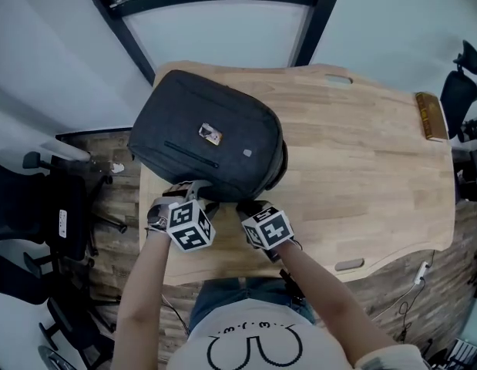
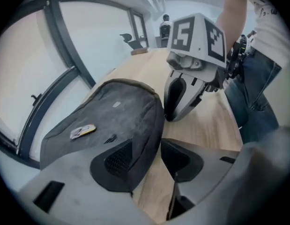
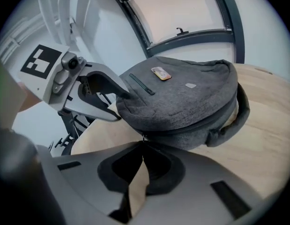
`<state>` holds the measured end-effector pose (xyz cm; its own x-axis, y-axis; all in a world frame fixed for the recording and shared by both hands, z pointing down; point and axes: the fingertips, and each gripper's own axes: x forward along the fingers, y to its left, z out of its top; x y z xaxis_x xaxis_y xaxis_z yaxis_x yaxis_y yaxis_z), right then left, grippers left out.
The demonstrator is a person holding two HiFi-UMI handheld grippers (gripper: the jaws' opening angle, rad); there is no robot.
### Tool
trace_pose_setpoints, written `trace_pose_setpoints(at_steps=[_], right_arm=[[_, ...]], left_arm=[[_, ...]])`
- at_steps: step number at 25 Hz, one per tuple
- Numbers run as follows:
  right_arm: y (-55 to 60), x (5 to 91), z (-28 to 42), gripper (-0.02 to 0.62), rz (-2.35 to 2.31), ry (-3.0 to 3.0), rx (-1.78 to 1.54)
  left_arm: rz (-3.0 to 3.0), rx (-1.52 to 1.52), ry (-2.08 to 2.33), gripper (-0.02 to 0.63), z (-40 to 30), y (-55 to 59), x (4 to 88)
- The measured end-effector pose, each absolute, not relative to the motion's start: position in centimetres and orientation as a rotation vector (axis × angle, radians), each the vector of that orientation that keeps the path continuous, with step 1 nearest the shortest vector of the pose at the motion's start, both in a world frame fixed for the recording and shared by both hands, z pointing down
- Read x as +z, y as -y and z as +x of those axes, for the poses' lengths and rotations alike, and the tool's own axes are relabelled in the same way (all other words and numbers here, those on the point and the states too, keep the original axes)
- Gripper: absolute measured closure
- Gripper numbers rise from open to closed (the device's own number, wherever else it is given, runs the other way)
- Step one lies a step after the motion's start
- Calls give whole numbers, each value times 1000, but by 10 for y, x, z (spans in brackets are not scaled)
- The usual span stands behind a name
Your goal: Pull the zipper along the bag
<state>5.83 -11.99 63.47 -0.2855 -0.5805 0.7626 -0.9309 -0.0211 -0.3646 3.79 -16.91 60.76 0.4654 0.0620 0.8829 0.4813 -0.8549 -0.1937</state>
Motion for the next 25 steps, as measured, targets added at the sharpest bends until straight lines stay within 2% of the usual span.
trace_pose_setpoints(at_steps=[4, 5, 8, 20, 25], right_arm=[[123, 636, 49, 538, 1595, 1861, 1226], [123, 636, 50, 538, 1603, 1855, 1228], [124, 633, 53, 537, 1630, 1839, 1226], [102, 610, 77, 534, 1601, 1806, 1040], [87, 608, 117, 532, 1602, 1673, 908]], left_arm=[[-2148, -1341, 486, 431, 44, 151, 628], [-2153, -1352, 478, 473, 44, 152, 629], [-2236, -1437, 506, 510, 45, 155, 628], [-2268, -1470, 613, 514, 45, 155, 631], [-2253, -1454, 607, 517, 46, 155, 631]])
